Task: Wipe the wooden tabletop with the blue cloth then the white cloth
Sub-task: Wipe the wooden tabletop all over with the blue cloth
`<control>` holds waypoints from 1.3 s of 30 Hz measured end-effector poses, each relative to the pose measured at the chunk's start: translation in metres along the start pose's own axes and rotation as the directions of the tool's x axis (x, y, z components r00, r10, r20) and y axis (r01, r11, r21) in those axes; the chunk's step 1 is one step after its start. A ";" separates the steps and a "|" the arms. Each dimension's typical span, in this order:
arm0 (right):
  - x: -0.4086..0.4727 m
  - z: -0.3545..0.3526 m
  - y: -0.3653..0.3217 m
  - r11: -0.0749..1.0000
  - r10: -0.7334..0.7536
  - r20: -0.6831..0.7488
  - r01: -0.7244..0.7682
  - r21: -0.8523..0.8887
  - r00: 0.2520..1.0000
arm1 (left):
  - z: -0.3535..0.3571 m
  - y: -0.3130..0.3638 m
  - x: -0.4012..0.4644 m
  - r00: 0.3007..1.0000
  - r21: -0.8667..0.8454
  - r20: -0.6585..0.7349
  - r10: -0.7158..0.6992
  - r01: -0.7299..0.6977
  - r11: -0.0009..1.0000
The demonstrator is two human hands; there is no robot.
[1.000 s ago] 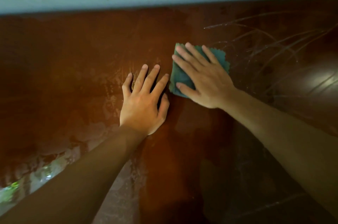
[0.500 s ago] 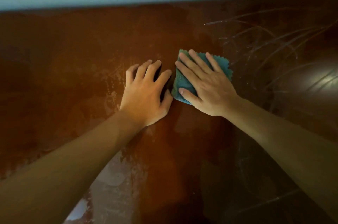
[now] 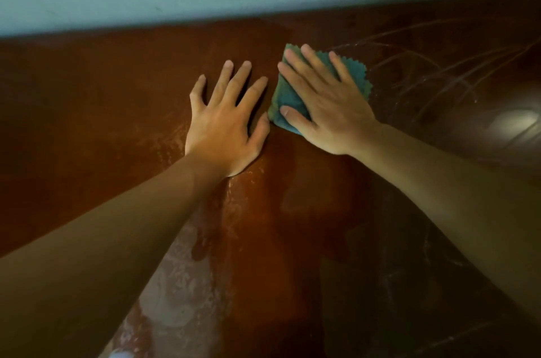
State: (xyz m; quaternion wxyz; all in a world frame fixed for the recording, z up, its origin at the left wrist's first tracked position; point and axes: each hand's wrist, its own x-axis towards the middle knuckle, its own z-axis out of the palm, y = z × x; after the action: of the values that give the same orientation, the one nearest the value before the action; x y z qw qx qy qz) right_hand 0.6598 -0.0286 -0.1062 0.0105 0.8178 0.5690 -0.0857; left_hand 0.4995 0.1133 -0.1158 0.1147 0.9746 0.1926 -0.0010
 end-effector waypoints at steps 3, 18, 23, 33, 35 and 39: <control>-0.021 0.005 -0.009 1.000 -0.019 -0.025 0.019 0.005 0.999 | 0.002 -0.001 0.000 1.000 -0.010 -0.023 0.002 -0.002 1.000; 0.044 -0.014 0.034 0.999 -0.041 -0.002 0.041 -0.027 0.999 | 0.000 -0.001 0.000 0.999 -0.061 -0.040 -0.003 0.000 0.998; 0.013 -0.001 0.018 0.996 -0.077 -0.024 0.076 -0.045 0.997 | 0.001 -0.002 0.000 0.998 -0.073 -0.064 0.008 -0.013 0.997; 0.053 -0.019 0.031 0.999 -0.039 0.015 0.040 -0.028 0.999 | -0.001 -0.001 0.000 0.999 -0.064 -0.032 0.016 -0.018 0.998; 0.066 -0.021 0.019 0.997 -0.069 0.014 0.069 -0.032 0.998 | -0.001 -0.001 0.002 0.999 -0.097 -0.047 -0.002 -0.002 0.995; 0.090 -0.015 -0.015 0.967 -0.239 -0.004 0.238 -0.091 0.971 | 0.000 0.000 0.001 0.994 -0.144 -0.088 -0.061 0.048 0.988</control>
State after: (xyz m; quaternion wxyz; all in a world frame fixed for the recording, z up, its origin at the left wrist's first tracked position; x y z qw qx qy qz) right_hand 0.6776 0.0617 -0.1040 0.0326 0.7427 0.6666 -0.0548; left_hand 0.5000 0.1137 -0.1160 0.1742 0.9573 0.2241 0.0546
